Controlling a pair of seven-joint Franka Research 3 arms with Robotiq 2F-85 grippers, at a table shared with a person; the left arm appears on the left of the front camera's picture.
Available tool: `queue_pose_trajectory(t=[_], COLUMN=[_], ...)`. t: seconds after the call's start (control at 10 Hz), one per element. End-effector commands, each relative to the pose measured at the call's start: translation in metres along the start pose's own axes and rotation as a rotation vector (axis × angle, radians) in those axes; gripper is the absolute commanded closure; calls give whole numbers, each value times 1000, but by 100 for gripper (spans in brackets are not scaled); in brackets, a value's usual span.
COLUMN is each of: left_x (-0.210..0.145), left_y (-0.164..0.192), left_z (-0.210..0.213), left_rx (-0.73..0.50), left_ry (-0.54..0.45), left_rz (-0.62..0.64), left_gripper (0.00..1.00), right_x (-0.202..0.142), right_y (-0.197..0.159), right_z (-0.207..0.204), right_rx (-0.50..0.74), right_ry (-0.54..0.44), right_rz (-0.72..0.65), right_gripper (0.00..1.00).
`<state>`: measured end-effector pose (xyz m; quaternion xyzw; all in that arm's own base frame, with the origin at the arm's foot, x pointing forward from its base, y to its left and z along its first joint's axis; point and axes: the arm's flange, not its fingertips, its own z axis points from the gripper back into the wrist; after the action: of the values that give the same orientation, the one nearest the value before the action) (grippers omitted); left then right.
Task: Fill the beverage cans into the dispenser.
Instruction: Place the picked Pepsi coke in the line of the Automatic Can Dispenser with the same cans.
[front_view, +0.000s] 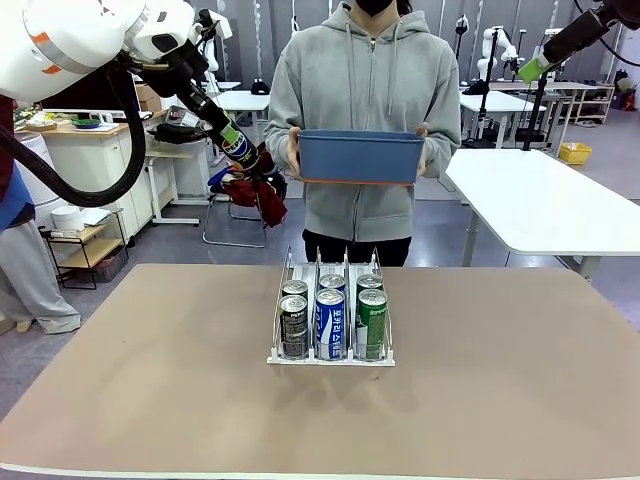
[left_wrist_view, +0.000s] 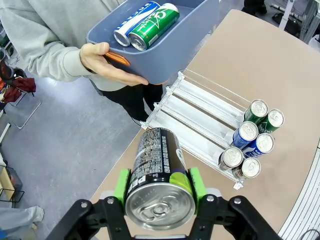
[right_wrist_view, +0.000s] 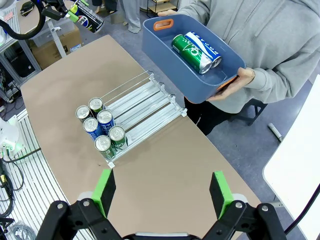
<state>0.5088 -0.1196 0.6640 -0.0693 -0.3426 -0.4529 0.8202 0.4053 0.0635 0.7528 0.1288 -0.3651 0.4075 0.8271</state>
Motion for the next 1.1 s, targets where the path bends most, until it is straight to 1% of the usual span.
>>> queue_pose_trajectory(t=[0.0,0.1,0.3,0.4,0.5,0.7,0.8,1.0], left_x=[-2,1,-1,-5,-12,-27,-39,-52], left_y=[-21,-39,-66,-94,-125,-166,-185,-196], left_z=[6,7,19,23,29,37,46,53], left_rx=[-4,-18,2,22,12,11,6,-117], left_ry=[36,54,107,113,99,86,106,111], left_rz=[19,-7,-49,-61,-99,-154,-193,-219], left_gripper=[42,42,42,42,42,42,42,42], right_x=[0,0,0,0,0,0,0,0], right_y=[1,1,1,1,1,1,1,1], right_z=[0,0,0,0,0,0,0,0], right_rx=[3,3,3,3,3,3,3,3], right_ry=[1,1,1,1,1,1,1,1], right_rz=[1,1,1,1,1,1,1,1], right_gripper=[0,0,0,0,0,0,0,0])
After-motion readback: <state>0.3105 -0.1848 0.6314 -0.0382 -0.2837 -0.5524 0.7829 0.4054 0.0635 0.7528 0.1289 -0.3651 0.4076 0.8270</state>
